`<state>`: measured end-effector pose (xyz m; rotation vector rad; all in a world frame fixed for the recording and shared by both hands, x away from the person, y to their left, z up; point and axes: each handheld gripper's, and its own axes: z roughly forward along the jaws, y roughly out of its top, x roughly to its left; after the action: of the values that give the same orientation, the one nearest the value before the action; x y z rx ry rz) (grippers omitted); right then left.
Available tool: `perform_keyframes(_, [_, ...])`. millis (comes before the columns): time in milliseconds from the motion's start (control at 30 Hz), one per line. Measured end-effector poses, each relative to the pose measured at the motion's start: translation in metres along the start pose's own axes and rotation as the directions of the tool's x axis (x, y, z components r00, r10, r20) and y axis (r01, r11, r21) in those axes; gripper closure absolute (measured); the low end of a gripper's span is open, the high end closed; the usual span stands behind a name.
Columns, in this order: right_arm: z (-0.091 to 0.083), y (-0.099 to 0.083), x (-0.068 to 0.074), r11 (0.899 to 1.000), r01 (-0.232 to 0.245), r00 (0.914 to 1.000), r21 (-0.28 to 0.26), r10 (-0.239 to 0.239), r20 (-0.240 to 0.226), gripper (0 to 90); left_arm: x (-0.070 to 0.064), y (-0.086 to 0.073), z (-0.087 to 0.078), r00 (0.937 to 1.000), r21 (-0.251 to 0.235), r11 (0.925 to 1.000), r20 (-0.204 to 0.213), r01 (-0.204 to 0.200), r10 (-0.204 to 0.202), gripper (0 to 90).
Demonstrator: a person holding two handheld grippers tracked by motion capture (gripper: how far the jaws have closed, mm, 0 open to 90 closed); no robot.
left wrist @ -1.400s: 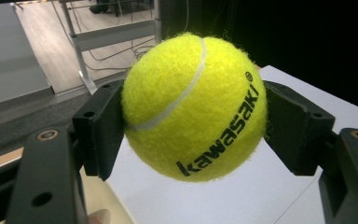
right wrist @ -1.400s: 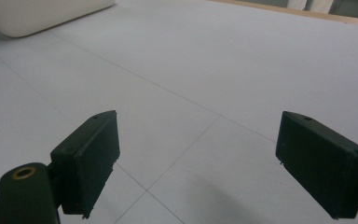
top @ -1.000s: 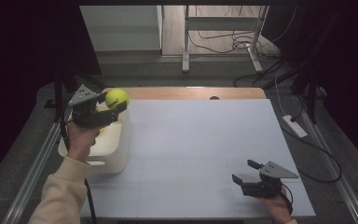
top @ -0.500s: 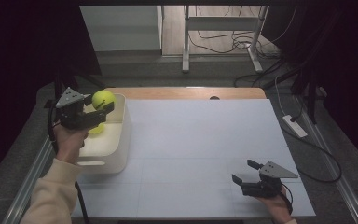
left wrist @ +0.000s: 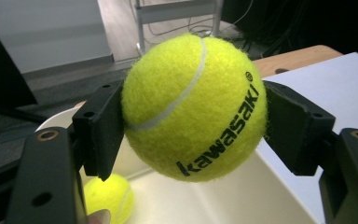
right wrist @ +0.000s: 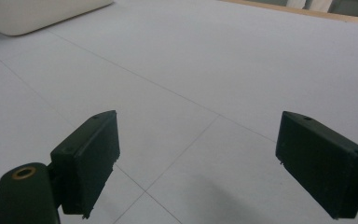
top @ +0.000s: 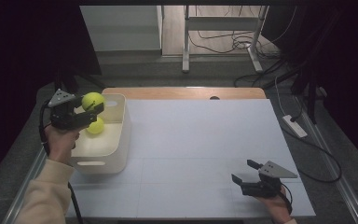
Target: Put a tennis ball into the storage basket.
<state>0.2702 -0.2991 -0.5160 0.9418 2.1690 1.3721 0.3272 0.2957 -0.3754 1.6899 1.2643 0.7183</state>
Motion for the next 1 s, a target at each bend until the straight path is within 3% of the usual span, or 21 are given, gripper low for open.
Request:
perform_keyframes(233, [0.0,0.0,0.0,1.0,0.001,1.0,0.002,-0.001,0.002,13.3,0.008,-0.003,0.006,0.9998,0.041,0.999,-0.017,0.015,-0.015,27.2])
perform_keyframes(333, [0.0,0.0,-0.001,1.0,-0.001,1.0,0.002,0.001,0.002,13.3,0.009,-0.003,0.011,0.9993,0.062,0.9981,-0.037,0.006,-0.003,27.1])
perform_keyframes(600, [0.001,0.0,0.0,1.0,0.0,1.0,0.005,0.0,0.001,13.3,0.007,-0.001,0.027,0.9992,0.116,0.9932,-0.037,-0.009,0.013,27.1])
perform_keyframes(800, [0.001,-0.001,-0.001,1.0,-0.002,1.0,0.003,0.002,-0.001,13.3,0.005,0.0,0.04,0.9992,0.163,0.9865,-0.031,-0.019,0.024,27.1])
perform_keyframes(1000, [0.0,-0.001,-0.001,1.0,-0.001,1.0,0.002,0.001,0.002,13.3,0.002,0.0,0.056,0.9989,0.223,0.9744,-0.028,-0.031,0.038,27.0])
